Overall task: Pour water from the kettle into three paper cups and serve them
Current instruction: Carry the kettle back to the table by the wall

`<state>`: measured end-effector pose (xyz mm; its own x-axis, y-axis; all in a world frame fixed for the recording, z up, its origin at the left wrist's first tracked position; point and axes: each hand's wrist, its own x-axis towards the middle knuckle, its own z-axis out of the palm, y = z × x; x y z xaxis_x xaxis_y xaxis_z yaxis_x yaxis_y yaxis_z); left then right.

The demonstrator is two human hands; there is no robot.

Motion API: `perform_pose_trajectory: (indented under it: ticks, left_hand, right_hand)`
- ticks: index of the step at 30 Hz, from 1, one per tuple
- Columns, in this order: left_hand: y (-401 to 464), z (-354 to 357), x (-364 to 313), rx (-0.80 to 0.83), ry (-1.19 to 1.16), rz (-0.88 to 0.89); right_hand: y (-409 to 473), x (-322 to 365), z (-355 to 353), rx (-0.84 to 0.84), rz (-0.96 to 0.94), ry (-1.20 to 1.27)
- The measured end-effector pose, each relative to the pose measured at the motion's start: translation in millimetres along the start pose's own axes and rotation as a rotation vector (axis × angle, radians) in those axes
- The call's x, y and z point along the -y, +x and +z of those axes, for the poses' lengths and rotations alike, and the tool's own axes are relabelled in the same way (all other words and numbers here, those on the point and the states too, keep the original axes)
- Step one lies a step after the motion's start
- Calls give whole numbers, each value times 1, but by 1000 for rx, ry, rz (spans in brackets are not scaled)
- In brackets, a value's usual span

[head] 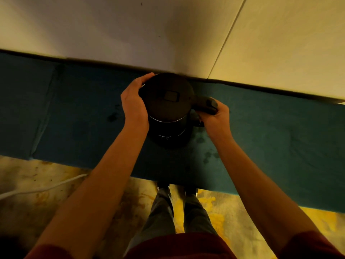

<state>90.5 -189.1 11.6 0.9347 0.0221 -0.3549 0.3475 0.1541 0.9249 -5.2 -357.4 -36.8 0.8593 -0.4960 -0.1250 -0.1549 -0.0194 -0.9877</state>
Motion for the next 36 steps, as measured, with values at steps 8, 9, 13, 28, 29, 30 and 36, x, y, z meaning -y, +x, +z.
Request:
perform_pose_trajectory:
  ticks: [8,9,13,28,29,30,36]
  left_hand:
    - [-9,1,2,25,4,54]
    - [-11,-1,4,23,14,60]
    - [-11,-12,7,12,14,65]
    - [-27,-10,11,28,-8,72]
    - [-27,-10,13,30,-12,70]
    - [-29,-11,16,28,-11,67]
    - [-29,-18,24,6,30,84]
  right_hand:
    - [-3,-4,-5,3,-10,-25]
    - [-5,-5,-5,11,-10,-30]
    - [-10,-9,-2,31,-29,-67]
    - [-20,-26,-14,7,-1,-124]
    - [-21,-27,-14,7,8,-124]
    - [-24,-29,-15,11,18,-125]
    - [-27,-30,-15,44,-1,-161]
